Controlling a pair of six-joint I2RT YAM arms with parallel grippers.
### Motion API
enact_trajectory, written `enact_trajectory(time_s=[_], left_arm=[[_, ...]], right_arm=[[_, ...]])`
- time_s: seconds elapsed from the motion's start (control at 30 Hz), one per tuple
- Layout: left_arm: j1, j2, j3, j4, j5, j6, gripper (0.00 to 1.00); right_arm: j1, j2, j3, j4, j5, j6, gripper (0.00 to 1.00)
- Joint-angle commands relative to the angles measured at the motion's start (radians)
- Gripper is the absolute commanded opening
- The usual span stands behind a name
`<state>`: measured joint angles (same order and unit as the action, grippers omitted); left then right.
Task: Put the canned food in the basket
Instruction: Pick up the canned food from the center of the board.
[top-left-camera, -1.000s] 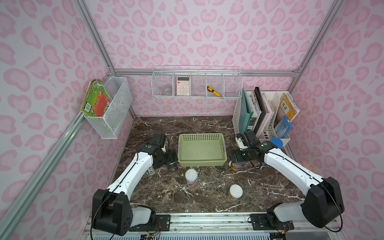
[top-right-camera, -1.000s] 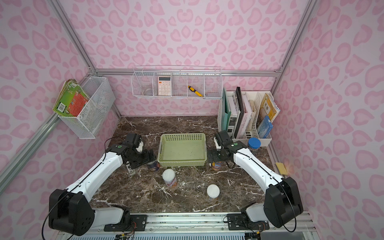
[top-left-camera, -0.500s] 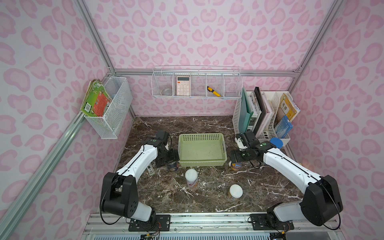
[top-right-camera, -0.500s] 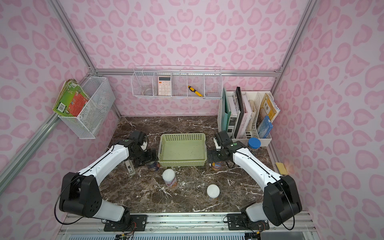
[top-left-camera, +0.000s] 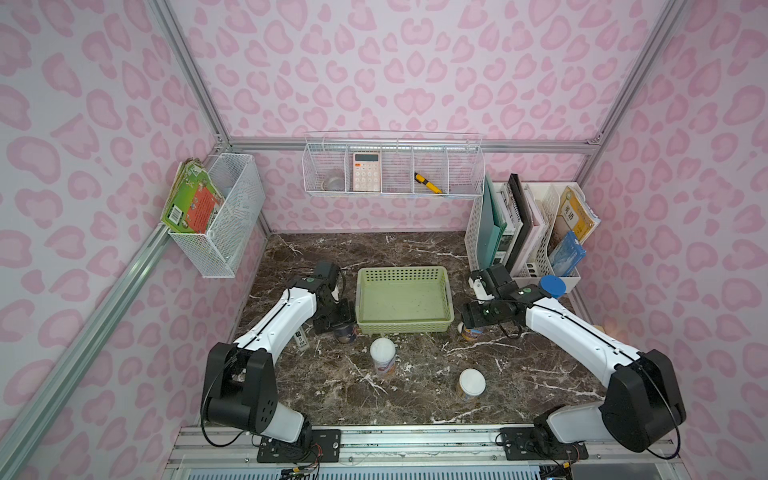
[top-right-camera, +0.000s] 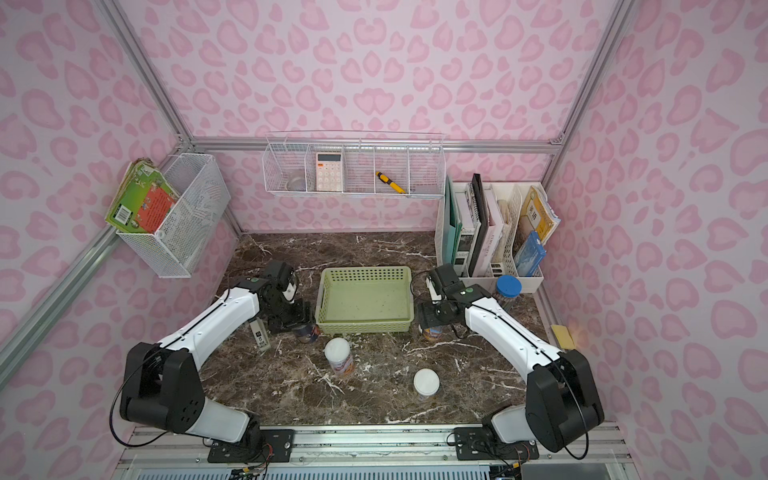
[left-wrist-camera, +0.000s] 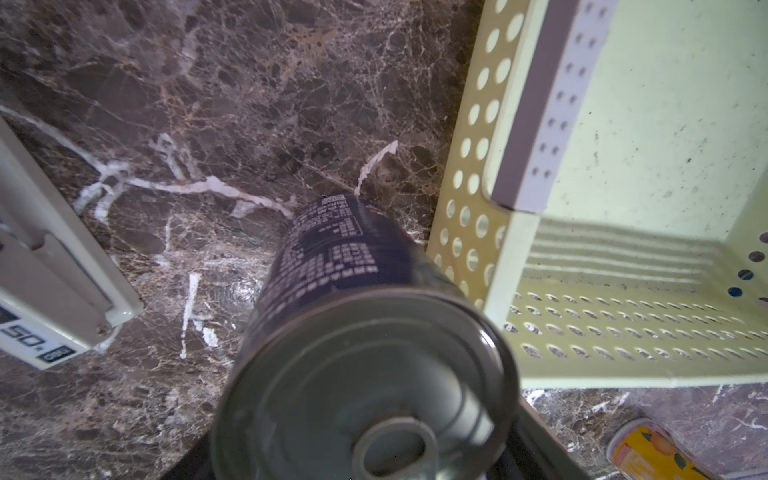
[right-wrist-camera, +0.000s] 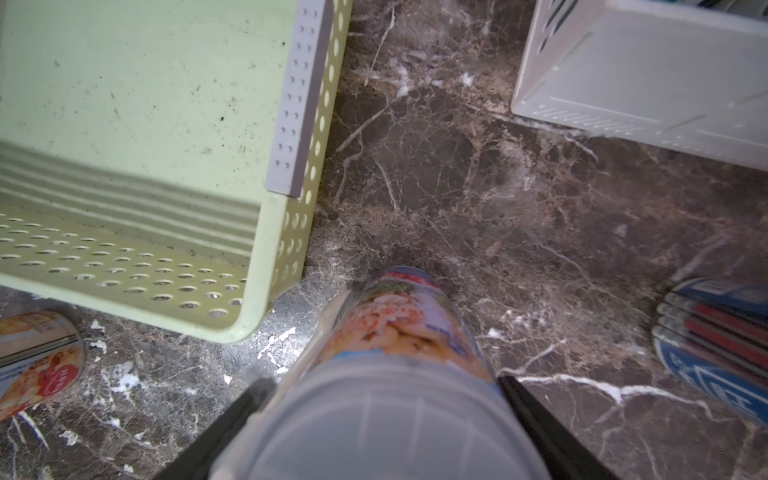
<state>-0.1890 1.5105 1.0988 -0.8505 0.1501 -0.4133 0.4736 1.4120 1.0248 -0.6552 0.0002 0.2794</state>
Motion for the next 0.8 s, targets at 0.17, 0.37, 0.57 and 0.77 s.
enact_trajectory(time_s=[0.17,0.37,0.57,0.77], left_arm=[[0.003,0.013,0.019,-0.055,-0.043,0.039,0.37],[0.003,-0.001,0.047,-0.095,-0.056,0.055,0.29],[0.003,-0.008,0.078,-0.125,-0.05,0.068,0.2],[0.003,-0.047,0.158,-0.213,-0.067,0.086,0.17]], right_arm=[[-0.001,-0.01,0.017,-0.009,0.018,-0.008,0.72],[0.004,-0.025,0.069,-0.042,0.048,-0.014,0.55],[0.007,-0.029,0.133,-0.074,0.056,-0.03,0.44],[0.023,-0.032,0.264,-0.138,0.076,-0.053,0.39]])
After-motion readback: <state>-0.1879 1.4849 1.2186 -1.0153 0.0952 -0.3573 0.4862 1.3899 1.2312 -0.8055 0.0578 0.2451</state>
